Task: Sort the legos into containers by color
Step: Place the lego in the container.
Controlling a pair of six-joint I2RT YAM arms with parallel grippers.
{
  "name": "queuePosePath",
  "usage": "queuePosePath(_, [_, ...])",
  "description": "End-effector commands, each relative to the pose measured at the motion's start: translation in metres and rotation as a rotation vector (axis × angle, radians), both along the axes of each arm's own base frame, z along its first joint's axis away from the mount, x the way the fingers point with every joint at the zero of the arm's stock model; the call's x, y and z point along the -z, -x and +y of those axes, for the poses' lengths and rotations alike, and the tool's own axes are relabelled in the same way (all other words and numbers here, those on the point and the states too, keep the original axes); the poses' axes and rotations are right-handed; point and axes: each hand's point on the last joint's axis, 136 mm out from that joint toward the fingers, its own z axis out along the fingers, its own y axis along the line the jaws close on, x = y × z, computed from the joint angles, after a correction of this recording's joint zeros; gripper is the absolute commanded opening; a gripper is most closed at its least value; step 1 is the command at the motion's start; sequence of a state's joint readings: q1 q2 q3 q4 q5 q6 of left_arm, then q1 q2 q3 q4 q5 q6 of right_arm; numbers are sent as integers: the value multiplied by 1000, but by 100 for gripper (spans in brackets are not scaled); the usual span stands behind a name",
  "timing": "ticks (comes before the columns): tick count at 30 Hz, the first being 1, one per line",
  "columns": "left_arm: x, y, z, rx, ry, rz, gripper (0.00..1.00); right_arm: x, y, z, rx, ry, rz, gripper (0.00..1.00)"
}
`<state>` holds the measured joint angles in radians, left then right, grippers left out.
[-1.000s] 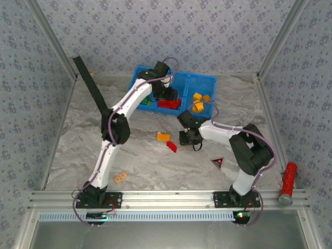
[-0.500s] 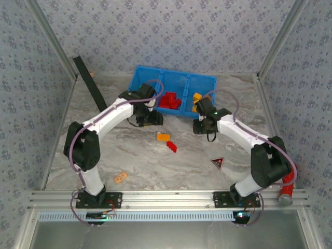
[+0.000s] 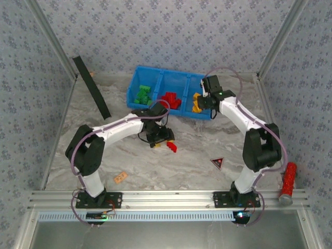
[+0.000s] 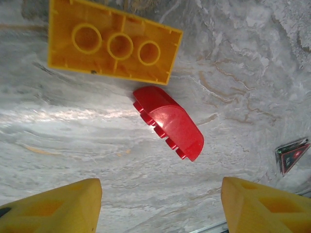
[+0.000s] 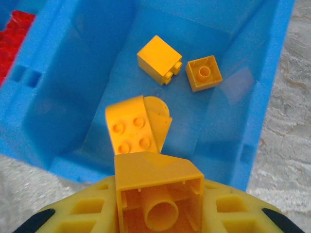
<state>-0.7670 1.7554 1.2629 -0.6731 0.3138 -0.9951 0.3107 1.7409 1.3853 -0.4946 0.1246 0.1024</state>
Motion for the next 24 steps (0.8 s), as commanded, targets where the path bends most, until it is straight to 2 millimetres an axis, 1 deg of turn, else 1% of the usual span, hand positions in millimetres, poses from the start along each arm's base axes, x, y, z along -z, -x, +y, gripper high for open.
queuePosePath(1, [-5, 3, -11, -85, 41, 39, 66, 3, -22, -3, -25, 22, -23, 29])
queuePosePath(3, [-3, 5, -14, -92, 26, 46, 66, 7, -31, -3, -24, 16, -28, 29])
queuePosePath(7, [9, 9, -17, -106, -16, 86, 67, 17, -43, 0, -34, 2, -25, 30])
queuePosePath(11, [19, 6, -26, -111, -32, 104, 66, 26, -48, 4, -47, 0, -14, 34])
queuePosePath(12, [22, 8, -24, -110, -54, 119, 67, 27, -48, 4, -49, 0, -14, 35])
queuePosePath(18, [31, 0, -28, -116, -91, 118, 66, 25, -46, 4, -59, -8, -27, 43])
queuePosePath(24, [43, 2, -32, -103, -121, 135, 62, 18, -47, 2, -62, -23, -45, 56])
